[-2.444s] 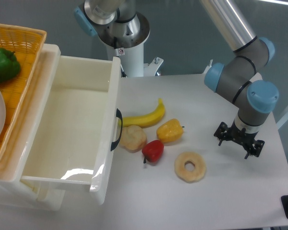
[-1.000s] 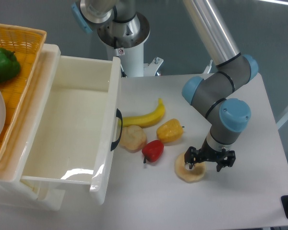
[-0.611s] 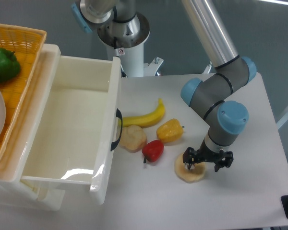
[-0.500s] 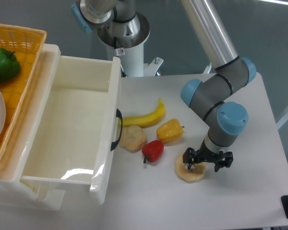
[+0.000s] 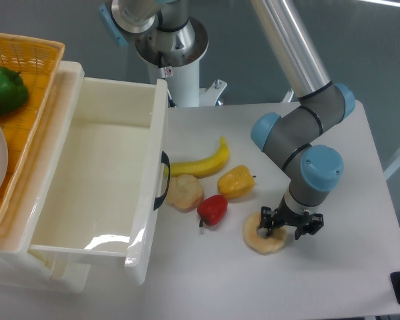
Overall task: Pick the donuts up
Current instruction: 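Lower the gripper onto the donut ring and close on it, then lift the held donut up off the table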
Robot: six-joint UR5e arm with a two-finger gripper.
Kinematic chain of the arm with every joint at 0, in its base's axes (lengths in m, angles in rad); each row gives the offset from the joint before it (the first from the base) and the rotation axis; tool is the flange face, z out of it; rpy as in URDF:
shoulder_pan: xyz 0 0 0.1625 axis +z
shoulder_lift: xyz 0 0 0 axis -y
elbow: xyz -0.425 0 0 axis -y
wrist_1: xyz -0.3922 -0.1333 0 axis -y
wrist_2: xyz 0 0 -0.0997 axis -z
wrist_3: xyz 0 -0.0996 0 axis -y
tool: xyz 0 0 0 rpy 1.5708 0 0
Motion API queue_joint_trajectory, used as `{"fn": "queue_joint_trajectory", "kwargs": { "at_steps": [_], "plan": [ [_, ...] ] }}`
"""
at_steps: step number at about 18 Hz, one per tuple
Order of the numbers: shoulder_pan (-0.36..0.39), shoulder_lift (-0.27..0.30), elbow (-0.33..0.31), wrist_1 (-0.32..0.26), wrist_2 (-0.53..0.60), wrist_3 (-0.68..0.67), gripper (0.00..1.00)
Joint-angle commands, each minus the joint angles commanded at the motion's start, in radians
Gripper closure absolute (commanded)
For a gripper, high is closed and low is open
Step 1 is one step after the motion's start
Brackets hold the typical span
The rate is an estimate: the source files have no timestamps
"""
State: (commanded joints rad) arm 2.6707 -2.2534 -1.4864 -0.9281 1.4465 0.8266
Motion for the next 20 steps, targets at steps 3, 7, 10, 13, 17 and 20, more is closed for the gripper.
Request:
{"fn": "queue_joint_trajectory", "kwargs": {
  "at_steps": [3, 7, 10, 13, 17, 20],
  "plan": [
    [0.002, 0.003, 0.009, 0.0, -0.002, 0.023, 0.76],
    [0.005, 0.008, 0.031, -0.002, 0.029, 0.061, 0.88],
    [0.015, 0.006, 0.064, -0.006, 0.066, 0.19, 0.93],
    [0.037, 0.005, 0.097, -0.012, 0.1, 0.255, 1.0],
    [0.043, 0.0, 0.106, -0.023, 0.107, 0.281, 1.0],
    [0.066, 0.005, 0.107, -0.025, 0.115, 0.325, 1.0]
  ]
}}
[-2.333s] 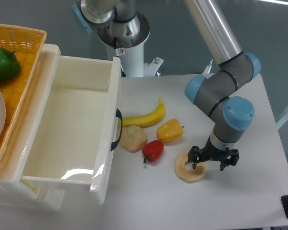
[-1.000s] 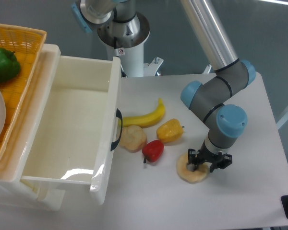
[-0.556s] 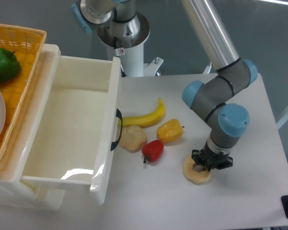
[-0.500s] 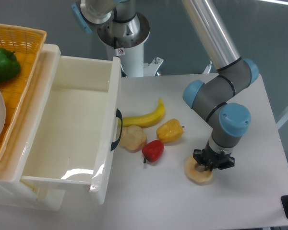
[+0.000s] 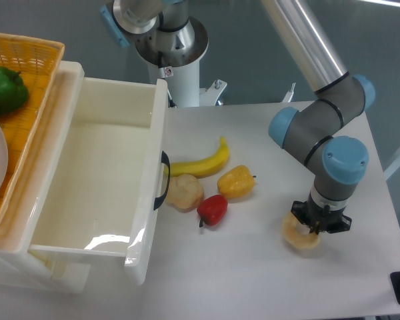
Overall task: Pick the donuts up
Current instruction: 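Lift the held donut up off the table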
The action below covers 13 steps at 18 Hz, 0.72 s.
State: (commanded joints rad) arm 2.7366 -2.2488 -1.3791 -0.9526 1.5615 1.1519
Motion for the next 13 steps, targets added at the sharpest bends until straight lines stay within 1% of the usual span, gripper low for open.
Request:
{"fn": "queue_joint_trajectory", "kwargs": {
  "at_steps": [2, 4, 5, 8, 10, 13],
  "plan": [
    [0.014, 0.0, 0.017, -0.003, 0.043, 0.09, 1.0],
    [0.029, 0.002, 0.046, -0.041, 0.049, 0.176, 1.0],
    [0.035, -0.002, 0.075, -0.069, 0.049, 0.204, 1.0],
    [0.052, -0.021, 0.184, -0.193, 0.049, 0.314, 1.0],
    [0.067, -0.026, 0.216, -0.248, 0.048, 0.324, 1.0],
    [0.071, -0.025, 0.222, -0.261, 0.046, 0.33, 1.0]
  ]
}}
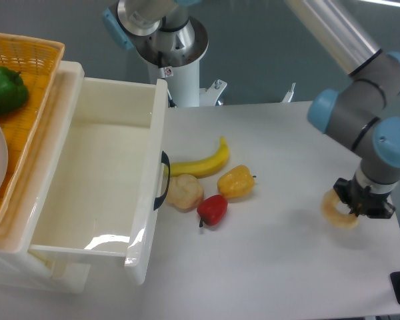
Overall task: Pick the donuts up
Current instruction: 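Lift the held donut up off the table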
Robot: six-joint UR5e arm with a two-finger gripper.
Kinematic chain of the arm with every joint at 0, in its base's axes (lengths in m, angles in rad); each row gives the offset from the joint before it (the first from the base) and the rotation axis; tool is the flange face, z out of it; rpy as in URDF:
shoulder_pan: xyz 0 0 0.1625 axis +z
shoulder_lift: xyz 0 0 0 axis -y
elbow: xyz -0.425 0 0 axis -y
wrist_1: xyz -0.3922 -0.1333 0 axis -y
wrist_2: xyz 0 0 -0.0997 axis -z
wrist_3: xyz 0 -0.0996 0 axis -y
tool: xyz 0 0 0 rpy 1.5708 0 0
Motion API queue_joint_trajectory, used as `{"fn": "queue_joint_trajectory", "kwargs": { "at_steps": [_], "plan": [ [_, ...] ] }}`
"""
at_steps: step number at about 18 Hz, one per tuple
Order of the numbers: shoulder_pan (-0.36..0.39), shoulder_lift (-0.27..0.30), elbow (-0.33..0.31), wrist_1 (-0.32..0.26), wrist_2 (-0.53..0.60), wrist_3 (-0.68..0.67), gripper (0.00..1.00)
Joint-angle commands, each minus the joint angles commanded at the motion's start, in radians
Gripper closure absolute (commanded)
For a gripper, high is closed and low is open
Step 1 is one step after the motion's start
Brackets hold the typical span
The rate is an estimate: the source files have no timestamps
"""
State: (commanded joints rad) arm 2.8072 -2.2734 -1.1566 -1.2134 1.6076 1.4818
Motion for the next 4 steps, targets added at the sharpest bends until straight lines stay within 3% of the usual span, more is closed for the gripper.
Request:
{"fn": "queue_joint_trajectory", "kwargs": {
  "at_steps": [4],
  "plan": [
    [0.0, 0.0, -0.002, 0.0, 0.005, 0.0, 1.0]
  ]
}}
